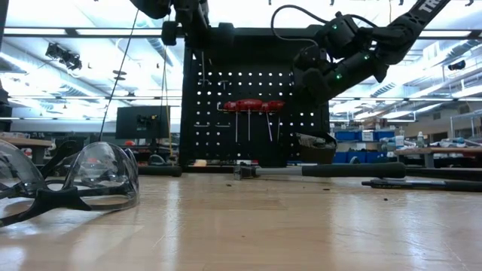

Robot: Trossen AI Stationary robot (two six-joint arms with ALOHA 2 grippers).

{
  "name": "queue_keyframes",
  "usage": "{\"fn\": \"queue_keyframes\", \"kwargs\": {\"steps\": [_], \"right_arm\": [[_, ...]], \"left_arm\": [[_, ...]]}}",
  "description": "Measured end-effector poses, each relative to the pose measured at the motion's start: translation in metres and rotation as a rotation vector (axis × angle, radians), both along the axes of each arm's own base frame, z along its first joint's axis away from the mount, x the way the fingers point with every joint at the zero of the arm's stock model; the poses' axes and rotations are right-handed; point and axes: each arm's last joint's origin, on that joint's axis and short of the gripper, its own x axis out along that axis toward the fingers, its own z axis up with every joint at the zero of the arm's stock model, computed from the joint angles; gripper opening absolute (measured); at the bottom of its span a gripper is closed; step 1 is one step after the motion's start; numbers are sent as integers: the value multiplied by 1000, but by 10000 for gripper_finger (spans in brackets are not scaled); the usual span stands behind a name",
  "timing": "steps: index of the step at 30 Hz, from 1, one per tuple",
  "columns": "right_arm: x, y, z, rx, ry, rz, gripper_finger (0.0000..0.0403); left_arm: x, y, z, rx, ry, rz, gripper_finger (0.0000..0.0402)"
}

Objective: Hang tools onto peg board
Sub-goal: Adjust the top left hook

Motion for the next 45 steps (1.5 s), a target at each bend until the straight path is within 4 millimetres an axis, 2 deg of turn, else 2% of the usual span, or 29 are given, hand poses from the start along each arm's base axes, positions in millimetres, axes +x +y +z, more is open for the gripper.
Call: {"fn": "queue_keyframes", "kwargs": {"steps": [8, 19, 23, 34, 39, 45], "right_arm": [[-1, 2, 4, -6, -15, 7, 87], [1, 7, 6, -7, -24, 27, 87], [1, 7, 6, -8, -26, 27, 87], [1, 6, 6, -6, -30, 26, 86], [1, 6, 6, -5, -30, 25, 83], [1, 6, 6, 7, -26, 17, 81]], "left_arm": [[0, 1, -2, -7, -87, 10, 0], [2, -4, -6, -33, -10, -6, 7], [2, -5, -11, -57, 27, -12, 27], [4, -10, -12, -67, 48, -22, 115], [5, -30, -1, -43, 100, -46, 130], [0, -68, 18, -13, 183, -47, 132]]}}
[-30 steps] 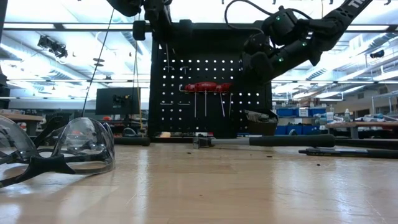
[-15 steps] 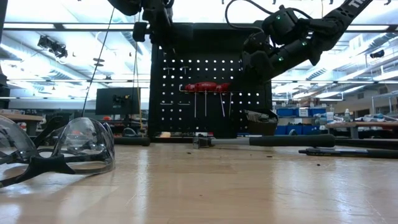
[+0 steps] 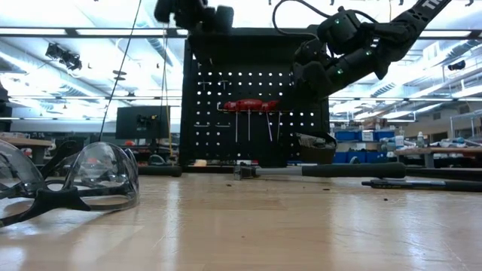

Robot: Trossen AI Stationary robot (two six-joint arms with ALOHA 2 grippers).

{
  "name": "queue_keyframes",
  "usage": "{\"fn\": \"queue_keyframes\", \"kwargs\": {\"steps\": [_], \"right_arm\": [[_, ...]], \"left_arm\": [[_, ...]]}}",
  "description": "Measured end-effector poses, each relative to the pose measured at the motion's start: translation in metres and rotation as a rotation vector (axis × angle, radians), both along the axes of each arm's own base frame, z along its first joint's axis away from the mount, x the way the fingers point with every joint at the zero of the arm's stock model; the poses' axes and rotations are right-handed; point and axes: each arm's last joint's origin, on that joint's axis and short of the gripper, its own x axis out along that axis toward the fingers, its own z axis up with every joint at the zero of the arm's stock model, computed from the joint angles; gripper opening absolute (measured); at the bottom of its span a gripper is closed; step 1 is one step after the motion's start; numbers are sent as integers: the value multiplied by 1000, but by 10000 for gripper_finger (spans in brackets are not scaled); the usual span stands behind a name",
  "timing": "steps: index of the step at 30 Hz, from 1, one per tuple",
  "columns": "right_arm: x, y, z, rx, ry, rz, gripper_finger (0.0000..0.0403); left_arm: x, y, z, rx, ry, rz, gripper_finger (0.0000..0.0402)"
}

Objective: Hang tools onto peg board
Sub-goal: Adjust the top left hook

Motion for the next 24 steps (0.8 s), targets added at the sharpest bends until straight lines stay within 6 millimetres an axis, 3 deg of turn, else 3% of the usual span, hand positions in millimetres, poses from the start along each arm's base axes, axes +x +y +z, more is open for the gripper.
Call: {"fn": "queue_keyframes", "kwargs": {"steps": [8, 13, 18, 24], "right_arm": [[-2, -1, -1, 11, 17, -37, 81], [1, 3, 6, -106, 33, -137, 80], [16, 10, 29, -292, 11, -162, 79], [29, -4, 78, -420, -89, -158, 82]], "left_arm": [[-2, -39, -4, -20, 293, -158, 132], [-10, -69, -38, -61, 393, -320, 132], [-28, -95, -75, -37, 337, -401, 132], [-42, -108, -109, -14, 215, -463, 131]]}}
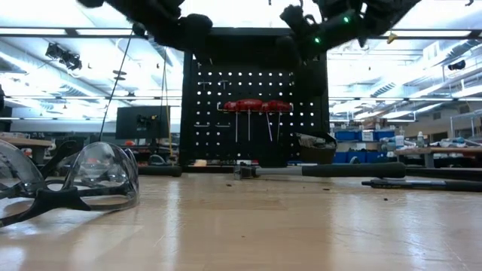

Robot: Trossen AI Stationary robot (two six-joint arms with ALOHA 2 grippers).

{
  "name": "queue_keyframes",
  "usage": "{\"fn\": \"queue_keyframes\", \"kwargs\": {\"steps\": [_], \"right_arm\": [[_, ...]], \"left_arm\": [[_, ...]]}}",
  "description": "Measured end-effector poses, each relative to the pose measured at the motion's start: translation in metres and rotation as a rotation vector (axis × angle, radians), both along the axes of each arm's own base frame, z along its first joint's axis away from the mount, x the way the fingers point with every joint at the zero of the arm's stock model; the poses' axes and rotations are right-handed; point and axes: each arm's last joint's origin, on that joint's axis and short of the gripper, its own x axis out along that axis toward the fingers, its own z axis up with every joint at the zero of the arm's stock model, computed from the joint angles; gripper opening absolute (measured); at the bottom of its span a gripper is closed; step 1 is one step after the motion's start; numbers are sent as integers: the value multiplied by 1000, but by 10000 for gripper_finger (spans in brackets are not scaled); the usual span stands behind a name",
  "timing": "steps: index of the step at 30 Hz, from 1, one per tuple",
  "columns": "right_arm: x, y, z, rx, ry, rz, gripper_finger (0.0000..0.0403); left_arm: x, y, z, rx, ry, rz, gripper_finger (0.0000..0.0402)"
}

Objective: Hang tools onto peg board
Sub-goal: Adjust the top left hook

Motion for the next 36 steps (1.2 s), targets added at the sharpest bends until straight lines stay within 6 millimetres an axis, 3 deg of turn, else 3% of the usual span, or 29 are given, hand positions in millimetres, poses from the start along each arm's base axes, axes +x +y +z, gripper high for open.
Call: {"fn": "queue_keyframes", "kwargs": {"steps": [3, 8, 11, 17, 26, 36], "right_arm": [[12, -10, 19, -62, -5, -5, 82], [50, -31, 23, -97, 143, -10, 83], [72, -44, 30, -142, 167, -21, 84], [99, -64, 44, -282, 189, -25, 94], [117, -67, 44, -470, 242, -36, 134], [130, -44, 45, -639, 285, -94, 135]], "left_arm": [[-5, 0, -17, -8, -28, -26, 131], [-14, 0, -38, -22, -107, -101, 131], [-22, -1, -43, -12, -134, -103, 131], [-38, -4, -50, -56, -189, -113, 131], [-53, -13, -50, -147, -286, -161, 131], [-53, -14, -55, -181, -287, -158, 131]]}}
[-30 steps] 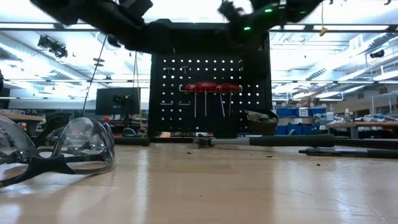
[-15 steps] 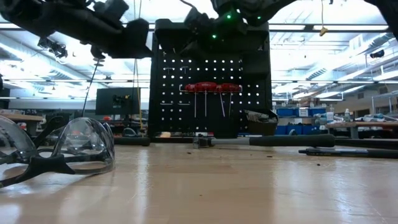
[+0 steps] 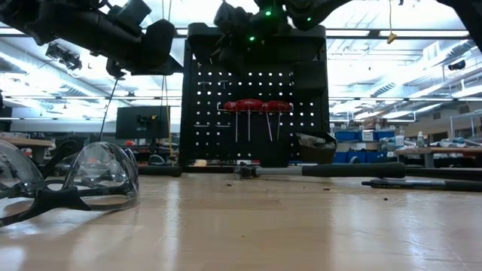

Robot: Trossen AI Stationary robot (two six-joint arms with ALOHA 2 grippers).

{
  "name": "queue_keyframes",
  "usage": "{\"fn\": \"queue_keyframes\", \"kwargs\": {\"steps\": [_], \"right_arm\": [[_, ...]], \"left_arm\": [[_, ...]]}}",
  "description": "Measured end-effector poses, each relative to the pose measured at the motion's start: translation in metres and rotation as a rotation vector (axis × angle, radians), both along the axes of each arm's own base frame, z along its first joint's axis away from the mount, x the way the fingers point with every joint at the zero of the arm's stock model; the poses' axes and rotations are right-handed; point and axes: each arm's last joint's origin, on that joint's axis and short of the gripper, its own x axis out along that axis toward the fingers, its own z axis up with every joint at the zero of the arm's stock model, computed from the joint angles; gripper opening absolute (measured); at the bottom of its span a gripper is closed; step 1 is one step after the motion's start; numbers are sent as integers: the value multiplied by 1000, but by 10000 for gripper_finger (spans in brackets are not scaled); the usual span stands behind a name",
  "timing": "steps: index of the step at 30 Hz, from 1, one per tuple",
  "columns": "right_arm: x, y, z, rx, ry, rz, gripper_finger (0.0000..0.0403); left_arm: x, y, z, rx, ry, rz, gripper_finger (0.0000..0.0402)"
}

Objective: Hang tools onto peg board
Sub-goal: Adjust the top left hook

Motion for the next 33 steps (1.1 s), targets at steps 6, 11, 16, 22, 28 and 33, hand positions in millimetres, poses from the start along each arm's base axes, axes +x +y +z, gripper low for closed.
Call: {"fn": "queue_keyframes", "kwargs": {"steps": [6, 11, 16, 22, 28, 33], "right_arm": [[25, 14, -20, -144, 107, -121, 136], [27, 7, -3, -154, 48, -171, 137], [26, 2, 9, -162, 32, -181, 137], [25, -5, 10, -61, 94, -149, 137], [23, -12, 10, -46, 85, -133, 137], [24, -24, 3, -42, 87, -128, 133]], "left_arm": [[0, 0, 0, 8, 8, -1, 131], [0, 0, 0, 8, 8, 0, 131], [0, 0, 0, 11, 14, 4, 131], [0, 0, 0, 29, 30, 9, 131], [0, 1, 1, 28, 27, 10, 131], [0, 1, 1, 26, 18, 10, 131]]}}
